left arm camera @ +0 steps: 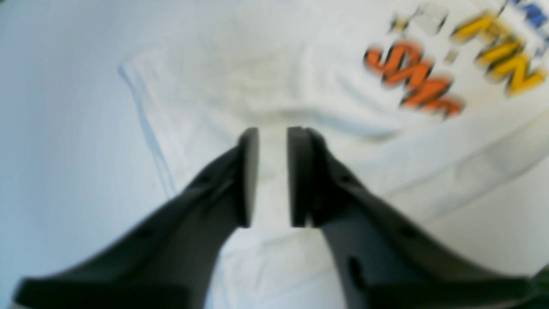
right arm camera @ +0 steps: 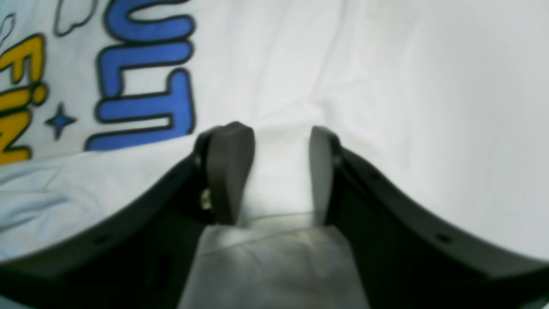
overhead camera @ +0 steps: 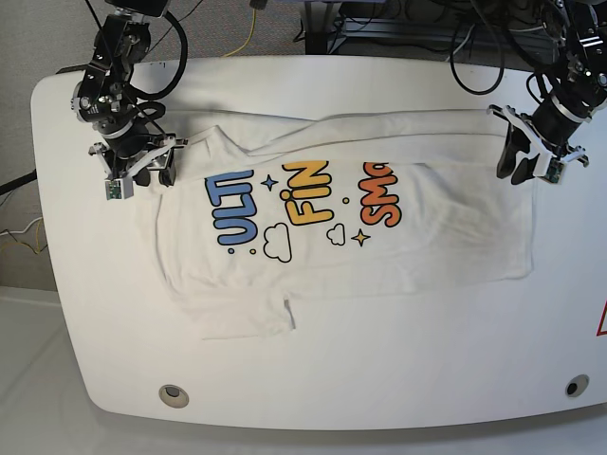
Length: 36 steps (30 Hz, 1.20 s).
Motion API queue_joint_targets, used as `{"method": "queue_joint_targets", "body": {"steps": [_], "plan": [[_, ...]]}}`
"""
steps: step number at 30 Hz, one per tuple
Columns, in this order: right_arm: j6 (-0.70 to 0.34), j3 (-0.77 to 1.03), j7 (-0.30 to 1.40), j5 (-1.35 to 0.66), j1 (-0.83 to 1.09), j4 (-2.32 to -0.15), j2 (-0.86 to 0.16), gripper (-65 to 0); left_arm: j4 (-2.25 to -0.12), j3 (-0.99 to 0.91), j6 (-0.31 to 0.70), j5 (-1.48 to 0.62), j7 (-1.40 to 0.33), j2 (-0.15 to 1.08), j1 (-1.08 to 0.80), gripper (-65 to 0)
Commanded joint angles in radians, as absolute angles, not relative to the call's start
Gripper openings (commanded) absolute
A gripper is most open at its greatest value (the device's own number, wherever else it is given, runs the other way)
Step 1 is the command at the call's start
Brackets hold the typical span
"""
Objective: Fold the T-shirt properly
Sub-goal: 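Lower both grippers onto the shirt's side edges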
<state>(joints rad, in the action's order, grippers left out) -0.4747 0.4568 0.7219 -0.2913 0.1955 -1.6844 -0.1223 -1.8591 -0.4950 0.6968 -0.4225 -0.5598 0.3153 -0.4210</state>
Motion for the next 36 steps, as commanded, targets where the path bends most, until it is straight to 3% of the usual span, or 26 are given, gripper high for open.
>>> {"method": "queue_joint_targets", "body": {"steps": [1,3,7,17,31,35,36], "plan": [[-0.483,0.466,0.719,-0.3,0.182,-1.707,-0.127,-32.5,-1.891,-0.492,0.698,-0.393,-0.511,0.329,-0.444,-43.5],[-0.484,0.464,0.711,-0.287,0.169,-1.722,-0.126,-26.4,-1.911,-0.504,0.698,-0.336,-0.5,0.326,-0.458,-30.7],[-0.485,0.468,0.713,-0.286,0.168,-1.727,-0.127,-25.5,-1.917,-0.527,0.698,-0.317,-0.512,0.326,-0.467,-25.4],[-0.484,0.476,0.714,-0.294,0.154,-1.768,-0.134,-23.7,-1.945,-0.675,0.698,-0.389,-0.594,0.311,-0.474,-28.9],[-0.485,0.426,0.72,-0.288,0.121,-1.909,-0.122,-21.9,-1.914,-0.649,0.698,-0.375,-0.505,0.314,-0.466,-22.8],[-0.49,0.426,0.727,-0.294,0.118,-1.892,-0.125,-24.4,-1.889,-0.638,0.698,-0.375,-0.511,0.315,-0.451,-25.2],[-0.488,0.437,0.723,-0.301,0.125,-1.871,-0.127,-29.2,-1.861,-0.645,0.698,-0.373,-0.494,0.315,-0.446,-30.2]]}}
